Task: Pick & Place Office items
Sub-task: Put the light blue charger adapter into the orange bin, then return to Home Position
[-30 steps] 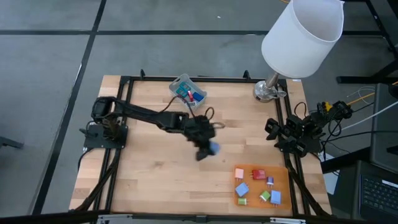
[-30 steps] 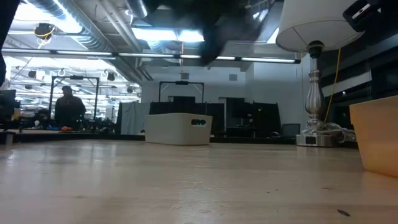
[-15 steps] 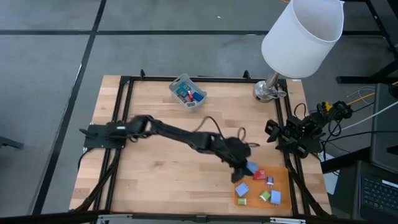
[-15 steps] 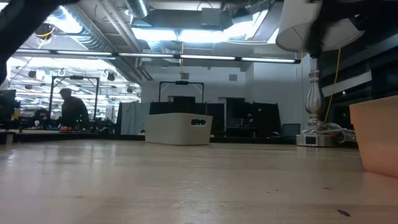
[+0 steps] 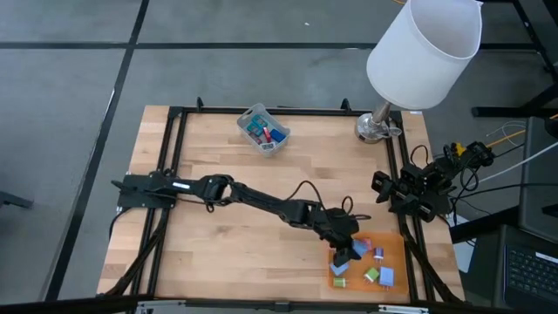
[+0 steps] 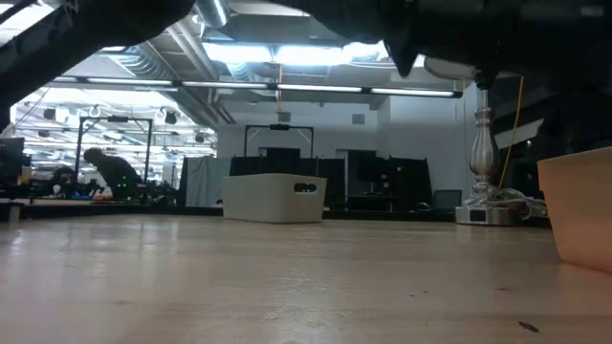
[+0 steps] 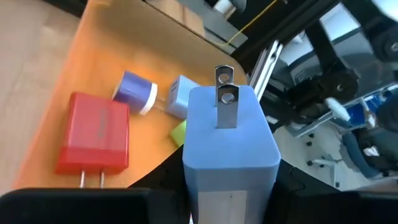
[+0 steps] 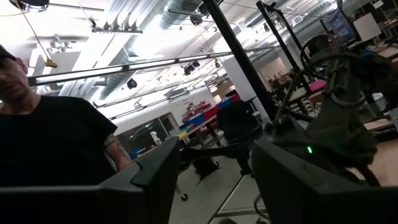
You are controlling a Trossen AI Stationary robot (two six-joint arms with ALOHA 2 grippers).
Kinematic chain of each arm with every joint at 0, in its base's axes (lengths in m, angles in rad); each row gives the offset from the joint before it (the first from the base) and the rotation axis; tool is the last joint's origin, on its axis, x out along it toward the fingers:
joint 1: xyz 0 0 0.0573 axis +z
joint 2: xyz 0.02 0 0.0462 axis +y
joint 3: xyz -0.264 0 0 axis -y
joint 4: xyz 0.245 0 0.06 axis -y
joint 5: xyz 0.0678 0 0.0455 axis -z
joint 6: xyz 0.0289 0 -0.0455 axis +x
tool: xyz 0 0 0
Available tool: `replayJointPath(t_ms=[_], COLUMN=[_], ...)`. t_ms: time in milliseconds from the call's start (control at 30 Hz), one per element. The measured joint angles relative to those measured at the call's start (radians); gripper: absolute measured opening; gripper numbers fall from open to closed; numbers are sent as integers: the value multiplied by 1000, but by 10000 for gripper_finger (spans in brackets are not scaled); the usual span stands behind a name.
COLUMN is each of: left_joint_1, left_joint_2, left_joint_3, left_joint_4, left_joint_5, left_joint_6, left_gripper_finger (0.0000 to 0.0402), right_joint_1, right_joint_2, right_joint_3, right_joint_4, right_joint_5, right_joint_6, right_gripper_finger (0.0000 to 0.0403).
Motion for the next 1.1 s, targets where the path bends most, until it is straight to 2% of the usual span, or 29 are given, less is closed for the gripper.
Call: replayJointPath(t_ms=[67, 100, 300, 367, 433, 700, 800, 933, 1000, 1100], left_joint_1=[-1, -1, 2, 8, 13, 31, 77, 145, 169, 211], left_joint_2=[12, 13, 11, 11, 11, 5, -37, -127, -178, -279], left_joint_3=[0, -1, -1, -1, -1, 37, 32, 33, 33, 33], left_joint_4=[27, 41, 164, 173, 172, 192, 225, 257, 297, 359], left_joint_5=[4, 6, -12, -16, -19, -13, 16, 130, 189, 225], left_joint_6=[4, 4, -81, -91, -91, -106, -219, -321, -320, -289], left_gripper_finger=[116, 130, 296, 335, 356, 362, 362, 362, 362, 363], right_joint_1=[0, 0, 0, 0, 0, 0, 0, 0, 0, 0], right_joint_2=[0, 0, 0, 0, 0, 0, 0, 0, 0, 0], right_joint_3=[0, 0, 0, 0, 0, 0, 0, 0, 9, 54], right_joint_4=[0, 0, -1, -1, -2, -2, 49, 198, 244, 249], right_joint_5=[0, 0, 0, 0, 0, -4, -11, -73, -118, -174], right_joint_6=[4, 4, 4, 3, 3, 3, 3, -26, -37, -42], right_gripper_finger=[200, 200, 200, 200, 200, 200, 200, 200, 200, 200])
